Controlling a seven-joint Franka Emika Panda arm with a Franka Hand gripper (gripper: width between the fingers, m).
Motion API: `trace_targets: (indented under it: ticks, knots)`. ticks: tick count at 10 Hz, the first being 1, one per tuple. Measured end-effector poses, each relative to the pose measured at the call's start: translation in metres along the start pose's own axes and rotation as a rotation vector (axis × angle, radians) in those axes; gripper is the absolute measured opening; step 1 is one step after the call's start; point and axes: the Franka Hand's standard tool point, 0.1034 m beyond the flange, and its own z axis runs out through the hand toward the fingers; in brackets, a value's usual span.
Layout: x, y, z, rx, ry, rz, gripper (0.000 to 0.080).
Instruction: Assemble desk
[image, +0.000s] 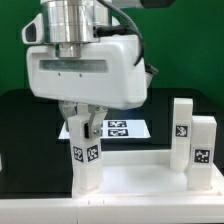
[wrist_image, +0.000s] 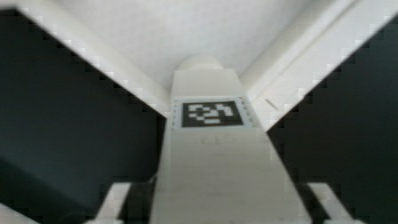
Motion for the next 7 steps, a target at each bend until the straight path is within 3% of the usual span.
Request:
trace_targets:
  ticks: [3, 5, 7]
  knots:
    - [0.0023, 0.0072, 0.0003, 0.044, -0.060, 0.423, 0.0284]
    - [-0.0047, 0.0024, -0.0001, 0.031, -0.078, 0.603, 0.0284]
    - [-0.0047, 0.0034, 0.0013, 0.027, -0.074, 0.562, 0.0284]
